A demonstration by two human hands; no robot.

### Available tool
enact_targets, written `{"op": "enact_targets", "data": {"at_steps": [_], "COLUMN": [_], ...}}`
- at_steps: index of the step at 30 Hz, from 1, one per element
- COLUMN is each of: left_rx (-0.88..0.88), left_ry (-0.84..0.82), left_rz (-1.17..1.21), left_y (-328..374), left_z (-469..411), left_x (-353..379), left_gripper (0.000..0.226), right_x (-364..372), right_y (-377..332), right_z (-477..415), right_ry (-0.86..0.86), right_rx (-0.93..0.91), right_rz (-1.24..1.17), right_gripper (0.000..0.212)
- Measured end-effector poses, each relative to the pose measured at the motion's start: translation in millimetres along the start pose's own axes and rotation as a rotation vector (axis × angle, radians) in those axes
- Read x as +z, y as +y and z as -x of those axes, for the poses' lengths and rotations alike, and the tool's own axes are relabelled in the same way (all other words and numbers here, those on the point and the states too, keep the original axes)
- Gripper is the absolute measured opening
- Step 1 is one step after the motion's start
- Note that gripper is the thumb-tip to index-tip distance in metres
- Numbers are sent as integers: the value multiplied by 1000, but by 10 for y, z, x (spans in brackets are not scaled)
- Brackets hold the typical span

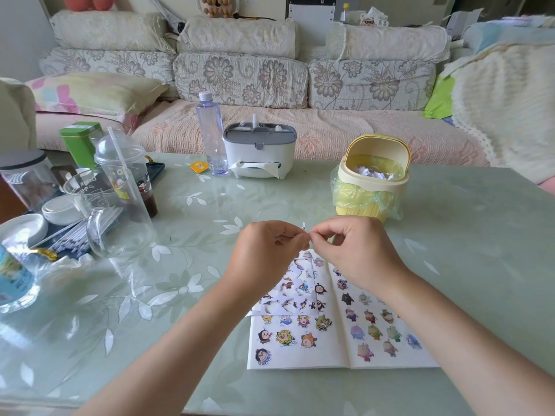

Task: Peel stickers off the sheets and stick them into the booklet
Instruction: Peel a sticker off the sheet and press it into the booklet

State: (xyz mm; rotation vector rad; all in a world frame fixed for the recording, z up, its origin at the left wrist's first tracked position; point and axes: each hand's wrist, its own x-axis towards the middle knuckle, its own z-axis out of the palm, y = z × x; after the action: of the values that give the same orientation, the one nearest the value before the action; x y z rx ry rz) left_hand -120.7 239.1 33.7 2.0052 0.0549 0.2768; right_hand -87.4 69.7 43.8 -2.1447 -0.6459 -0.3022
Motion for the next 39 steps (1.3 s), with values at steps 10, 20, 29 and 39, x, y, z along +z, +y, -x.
{"op": "enact_targets", "data": {"at_steps": [10,20,29,39], "left_rx": [52,36,-8,25], "left_ry": [-61,-162,-166,-106], "left_rz": [4,167,215,106], "left_y": [8,-2,46,89], "left_z": [-5,-29,-50,-140], "left_x": [8,3,50,157], "left_gripper": [11,15,15,12], "right_x": [16,-36,-25,-60], "right_y": [-14,45,76,171], "right_z": [-31,-58,-57,-72], "right_ry": [-56,-51,-44,-31], "right_rx": [123,241,262,329], "right_rz": [-111,-342,-350,-345], "right_gripper": [21,5,10,11]}}
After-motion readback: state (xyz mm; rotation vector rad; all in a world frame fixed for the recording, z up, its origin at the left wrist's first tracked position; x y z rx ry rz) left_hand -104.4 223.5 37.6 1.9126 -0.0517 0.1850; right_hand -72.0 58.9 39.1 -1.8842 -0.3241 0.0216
